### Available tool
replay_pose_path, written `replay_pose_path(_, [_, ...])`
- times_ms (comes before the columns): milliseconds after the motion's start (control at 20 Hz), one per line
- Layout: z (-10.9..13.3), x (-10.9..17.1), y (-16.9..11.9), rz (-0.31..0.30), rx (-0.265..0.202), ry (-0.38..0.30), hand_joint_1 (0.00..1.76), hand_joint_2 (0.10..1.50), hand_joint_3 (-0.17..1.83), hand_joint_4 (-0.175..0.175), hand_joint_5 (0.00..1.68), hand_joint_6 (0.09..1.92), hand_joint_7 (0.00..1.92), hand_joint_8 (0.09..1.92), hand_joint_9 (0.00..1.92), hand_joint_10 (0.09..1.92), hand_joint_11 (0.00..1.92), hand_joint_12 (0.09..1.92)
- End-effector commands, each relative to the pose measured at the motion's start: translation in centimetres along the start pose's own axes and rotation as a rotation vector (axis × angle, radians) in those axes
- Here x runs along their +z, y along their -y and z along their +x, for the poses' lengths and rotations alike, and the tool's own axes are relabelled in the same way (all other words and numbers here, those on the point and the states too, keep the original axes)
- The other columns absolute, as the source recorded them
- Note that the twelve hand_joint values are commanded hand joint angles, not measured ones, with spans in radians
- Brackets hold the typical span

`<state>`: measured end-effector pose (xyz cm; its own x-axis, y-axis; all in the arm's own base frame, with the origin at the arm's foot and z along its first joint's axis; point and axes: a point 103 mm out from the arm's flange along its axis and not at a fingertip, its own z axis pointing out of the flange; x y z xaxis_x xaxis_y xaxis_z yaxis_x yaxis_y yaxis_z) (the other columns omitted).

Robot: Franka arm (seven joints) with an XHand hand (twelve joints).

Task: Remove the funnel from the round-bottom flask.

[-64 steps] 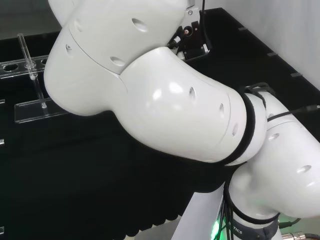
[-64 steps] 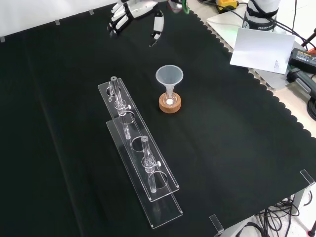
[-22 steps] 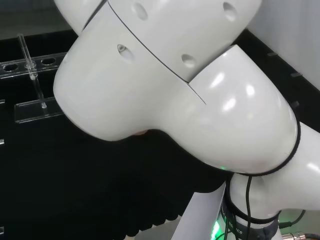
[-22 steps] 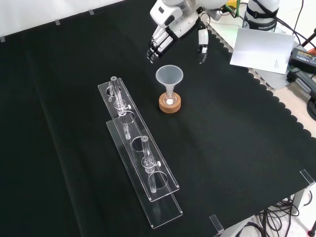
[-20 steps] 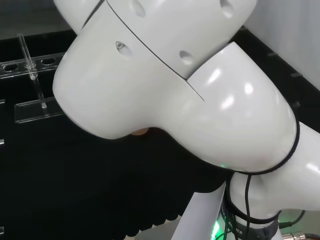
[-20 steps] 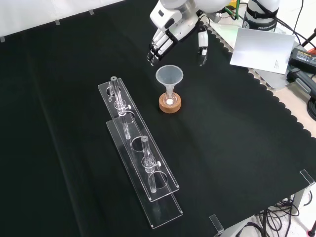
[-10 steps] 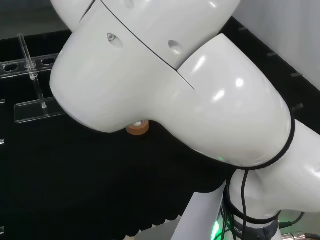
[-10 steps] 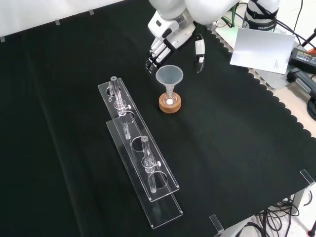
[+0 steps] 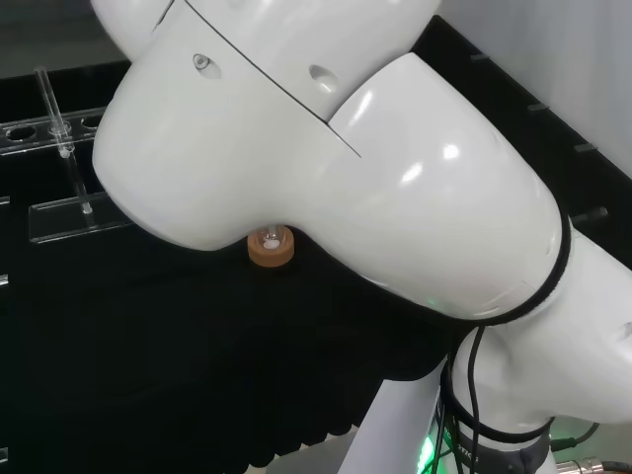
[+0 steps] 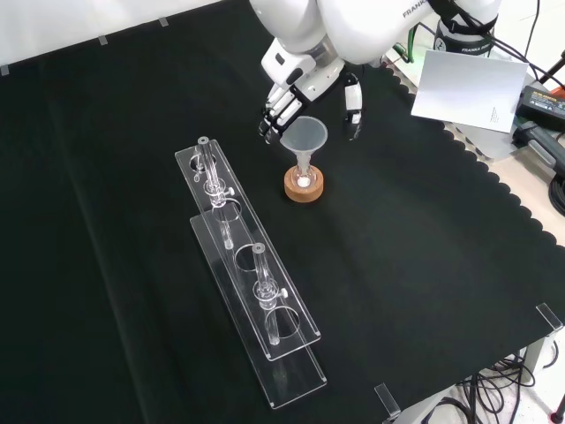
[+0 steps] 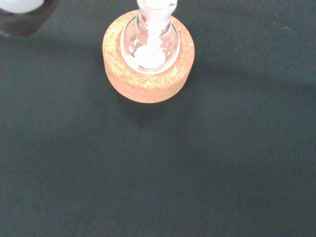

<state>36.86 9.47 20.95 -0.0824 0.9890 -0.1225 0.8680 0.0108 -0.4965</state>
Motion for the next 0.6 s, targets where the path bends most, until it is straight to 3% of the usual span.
replay_pose_path(50, [0.0, 0.1, -1.0, -0.015, 0.017, 0.014, 0.7, 0.64, 0.24, -0.042, 0.02, 0.09, 0.0, 0.27, 0.06, 0.89, 0.4, 1.46])
replay_pose_path(600, [-0.4, 0.9, -2.5, 0.003, 0.038, 0.032, 0.81, 0.64, 0.32, -0.047, 0.07, 0.09, 0.0, 0.41, 0.17, 0.86, 0.43, 1.43])
